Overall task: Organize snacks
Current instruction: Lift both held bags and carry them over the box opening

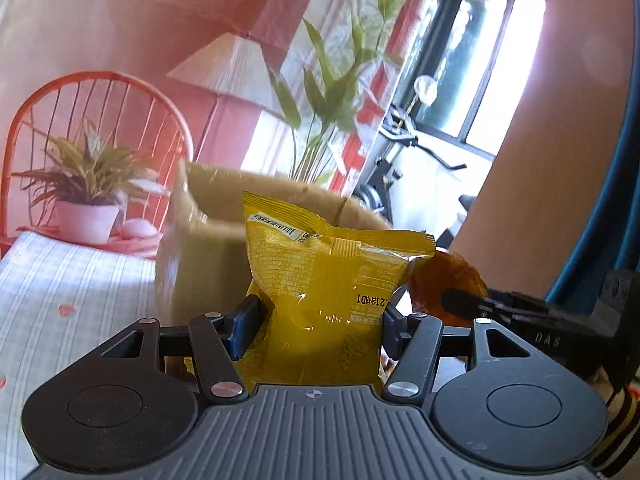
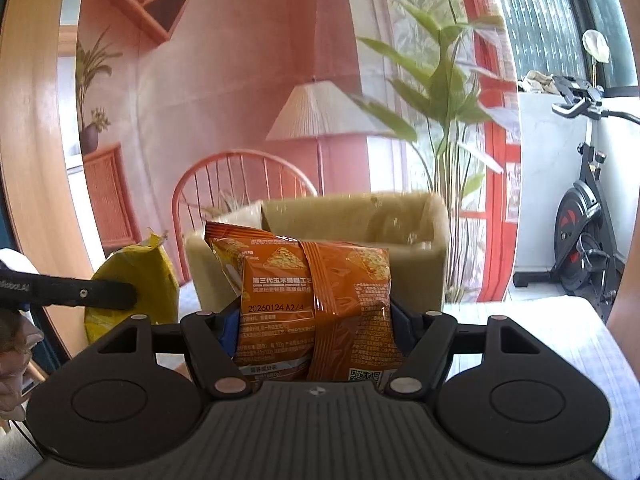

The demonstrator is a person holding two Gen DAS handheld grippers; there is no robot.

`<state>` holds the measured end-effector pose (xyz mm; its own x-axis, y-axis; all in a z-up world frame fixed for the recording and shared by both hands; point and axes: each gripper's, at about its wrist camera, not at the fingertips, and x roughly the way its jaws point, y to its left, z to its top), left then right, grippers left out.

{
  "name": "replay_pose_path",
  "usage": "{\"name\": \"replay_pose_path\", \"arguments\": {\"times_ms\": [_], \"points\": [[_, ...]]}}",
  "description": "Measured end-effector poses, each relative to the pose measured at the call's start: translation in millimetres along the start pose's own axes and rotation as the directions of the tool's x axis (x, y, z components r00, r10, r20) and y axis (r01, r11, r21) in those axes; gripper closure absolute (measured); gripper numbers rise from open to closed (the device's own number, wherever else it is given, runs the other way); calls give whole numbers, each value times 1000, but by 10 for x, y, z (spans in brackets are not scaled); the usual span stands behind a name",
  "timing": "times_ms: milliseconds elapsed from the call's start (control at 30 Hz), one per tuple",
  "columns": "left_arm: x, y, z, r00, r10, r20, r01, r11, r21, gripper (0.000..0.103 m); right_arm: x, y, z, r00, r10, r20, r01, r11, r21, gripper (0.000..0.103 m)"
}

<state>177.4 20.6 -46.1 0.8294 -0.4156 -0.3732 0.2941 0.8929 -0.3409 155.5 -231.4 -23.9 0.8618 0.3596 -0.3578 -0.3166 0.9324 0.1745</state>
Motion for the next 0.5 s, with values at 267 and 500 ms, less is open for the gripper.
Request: {"name": "replay_pose_path", "arguments": {"times_ms": [267, 500], "points": [[376, 43, 604, 1000, 3, 20, -3, 1000, -19, 40, 317, -143, 450, 999, -9, 47, 8, 999, 32, 32], [801, 169, 1061, 998, 67, 19, -67, 998, -9, 40, 921, -359, 804, 1000, -12, 18, 9, 991, 134, 32]]}}
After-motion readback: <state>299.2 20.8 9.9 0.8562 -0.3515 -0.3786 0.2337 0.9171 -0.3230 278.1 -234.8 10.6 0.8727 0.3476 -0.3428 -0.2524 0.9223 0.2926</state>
